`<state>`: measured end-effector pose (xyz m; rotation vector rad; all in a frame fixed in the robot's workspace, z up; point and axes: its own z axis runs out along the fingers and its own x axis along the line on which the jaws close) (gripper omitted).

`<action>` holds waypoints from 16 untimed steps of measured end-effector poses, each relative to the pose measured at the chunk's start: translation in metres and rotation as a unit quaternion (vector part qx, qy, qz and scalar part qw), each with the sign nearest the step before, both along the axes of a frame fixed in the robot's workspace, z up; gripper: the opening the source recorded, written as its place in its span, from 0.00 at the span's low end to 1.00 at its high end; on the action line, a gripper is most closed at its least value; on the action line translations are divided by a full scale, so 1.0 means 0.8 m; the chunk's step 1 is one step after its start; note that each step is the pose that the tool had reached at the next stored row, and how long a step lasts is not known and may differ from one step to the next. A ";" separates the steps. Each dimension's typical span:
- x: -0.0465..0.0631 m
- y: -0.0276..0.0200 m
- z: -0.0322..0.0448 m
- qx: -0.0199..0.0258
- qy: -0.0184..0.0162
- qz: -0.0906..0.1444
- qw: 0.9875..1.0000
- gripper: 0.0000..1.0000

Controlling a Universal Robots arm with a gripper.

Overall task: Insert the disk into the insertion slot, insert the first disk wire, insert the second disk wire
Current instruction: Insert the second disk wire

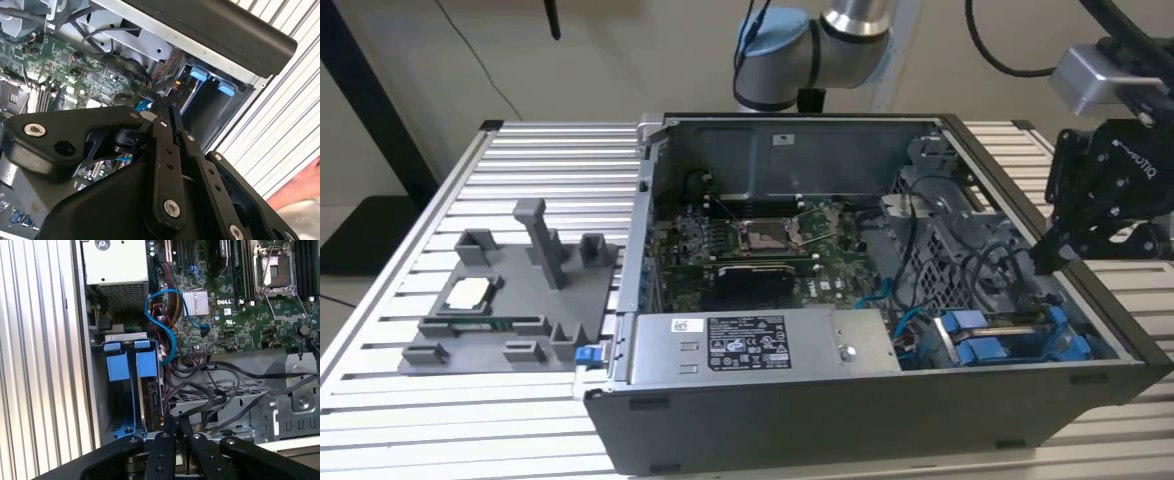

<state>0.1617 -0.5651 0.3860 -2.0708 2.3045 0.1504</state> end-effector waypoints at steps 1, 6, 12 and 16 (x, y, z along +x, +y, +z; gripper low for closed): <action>-0.003 0.0011 0.0005 0.000 0.000 0.000 1.000 0.16; -0.019 0.0053 0.0027 0.000 0.000 0.000 1.000 0.16; -0.042 0.0091 0.0042 0.000 0.000 0.000 1.000 0.16; -0.054 0.0088 0.0031 0.000 -0.002 0.001 1.000 0.16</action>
